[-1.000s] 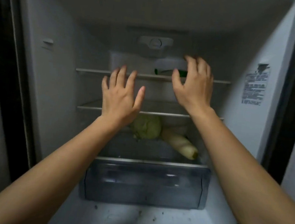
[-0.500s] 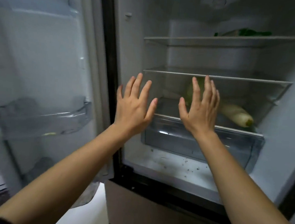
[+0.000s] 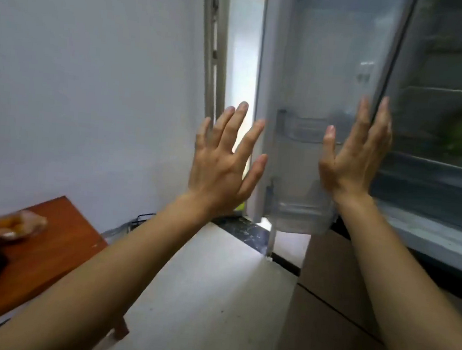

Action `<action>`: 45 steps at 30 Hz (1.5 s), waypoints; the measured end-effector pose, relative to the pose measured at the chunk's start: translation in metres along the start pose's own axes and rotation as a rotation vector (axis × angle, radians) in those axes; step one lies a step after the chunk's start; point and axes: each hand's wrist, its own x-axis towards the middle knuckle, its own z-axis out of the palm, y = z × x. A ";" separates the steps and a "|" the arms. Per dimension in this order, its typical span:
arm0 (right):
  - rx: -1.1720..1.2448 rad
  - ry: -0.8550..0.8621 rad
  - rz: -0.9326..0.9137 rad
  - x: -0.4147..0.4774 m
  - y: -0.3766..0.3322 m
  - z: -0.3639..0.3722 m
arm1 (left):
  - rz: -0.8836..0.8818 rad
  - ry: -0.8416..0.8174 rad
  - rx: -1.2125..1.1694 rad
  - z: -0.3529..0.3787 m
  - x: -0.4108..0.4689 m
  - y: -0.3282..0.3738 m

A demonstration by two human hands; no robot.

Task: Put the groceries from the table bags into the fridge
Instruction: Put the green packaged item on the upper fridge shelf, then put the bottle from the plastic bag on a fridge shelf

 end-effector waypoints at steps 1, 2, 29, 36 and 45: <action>0.036 -0.017 0.021 -0.011 -0.032 0.011 | -0.039 -0.048 0.042 -0.017 -0.022 -0.034; 0.049 -0.038 0.015 -0.017 -0.049 0.014 | -0.075 -0.101 0.064 -0.023 -0.035 -0.051; 0.861 -1.049 -0.473 -0.332 -0.678 0.341 | -1.167 -0.691 0.992 -0.322 -0.380 -0.522; 0.969 -1.187 -0.582 -0.383 -0.779 0.357 | -1.279 -0.745 1.052 -0.361 -0.423 -0.560; 1.078 -1.419 -0.758 -0.471 -0.911 0.359 | -1.385 -0.814 0.920 -0.416 -0.522 -0.666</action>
